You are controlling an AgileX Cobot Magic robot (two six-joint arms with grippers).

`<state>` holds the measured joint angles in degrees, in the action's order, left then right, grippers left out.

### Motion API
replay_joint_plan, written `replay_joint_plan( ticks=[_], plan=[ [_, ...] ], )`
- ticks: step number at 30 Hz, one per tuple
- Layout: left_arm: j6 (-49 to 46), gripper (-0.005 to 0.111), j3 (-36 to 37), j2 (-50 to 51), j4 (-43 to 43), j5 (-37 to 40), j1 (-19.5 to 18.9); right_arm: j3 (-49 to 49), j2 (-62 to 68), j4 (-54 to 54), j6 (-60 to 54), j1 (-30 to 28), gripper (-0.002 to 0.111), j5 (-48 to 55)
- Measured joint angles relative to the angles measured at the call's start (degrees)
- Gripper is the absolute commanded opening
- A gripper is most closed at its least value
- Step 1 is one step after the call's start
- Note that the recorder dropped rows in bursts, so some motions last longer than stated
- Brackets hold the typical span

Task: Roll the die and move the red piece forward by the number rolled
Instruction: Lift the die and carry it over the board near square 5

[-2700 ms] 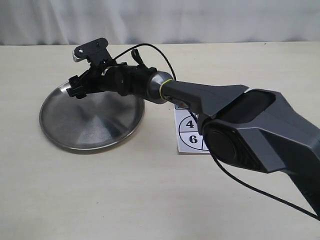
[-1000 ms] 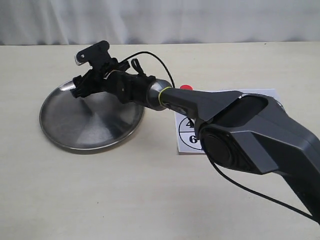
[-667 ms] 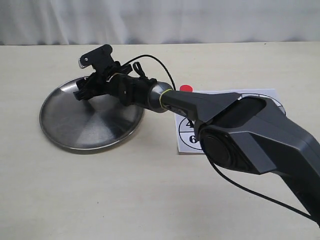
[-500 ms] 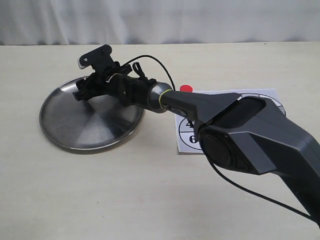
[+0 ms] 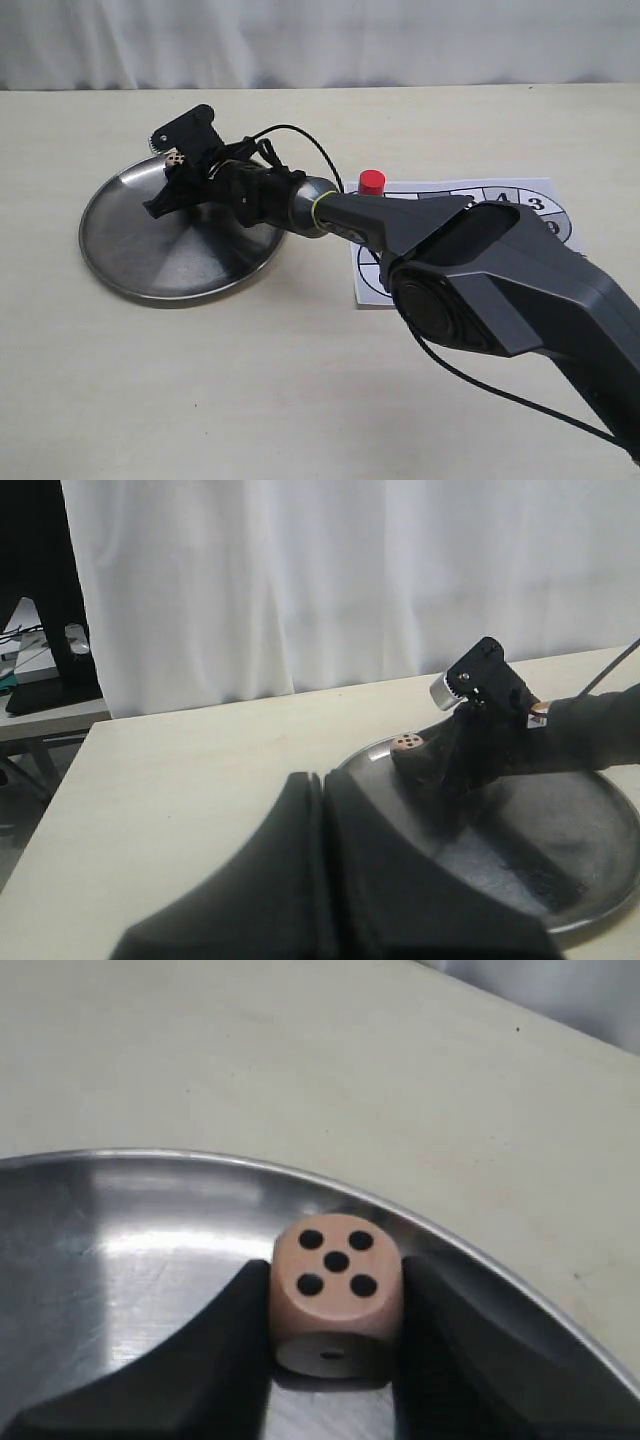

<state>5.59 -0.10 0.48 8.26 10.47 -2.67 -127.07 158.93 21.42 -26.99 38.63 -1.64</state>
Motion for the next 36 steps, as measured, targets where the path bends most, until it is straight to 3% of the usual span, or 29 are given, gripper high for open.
replay_joint_plan(
  ticks=[1,5,20,25,30,36],
  plan=[
    [0.0,0.0,0.0,0.0,0.0,0.0,0.0,0.0,0.0,0.0,0.0,0.0,0.004,0.0],
    [0.0,0.0,0.0,0.0,0.0,0.0,0.0,0.0,-1.1,0.0,0.0,0.0,0.004,2.8],
    [0.0,0.0,0.0,0.0,0.0,0.0,0.0,0.0,-17.9,-2.7,3.8,-1.9,0.004,33.4],
    [0.0,0.0,0.0,0.0,0.0,0.0,0.0,1.8,-24.9,-9.2,9.2,-2.3,0.004,43.6],
    [0.0,0.0,0.0,0.0,0.0,0.0,0.0,10.3,-32.4,-12.7,11.4,-3.4,0.004,47.3],
    [0.0,0.0,0.0,0.0,0.0,0.0,0.0,30.9,-46.1,-13.6,11.3,-9.9,0.004,46.3]
  ],
)
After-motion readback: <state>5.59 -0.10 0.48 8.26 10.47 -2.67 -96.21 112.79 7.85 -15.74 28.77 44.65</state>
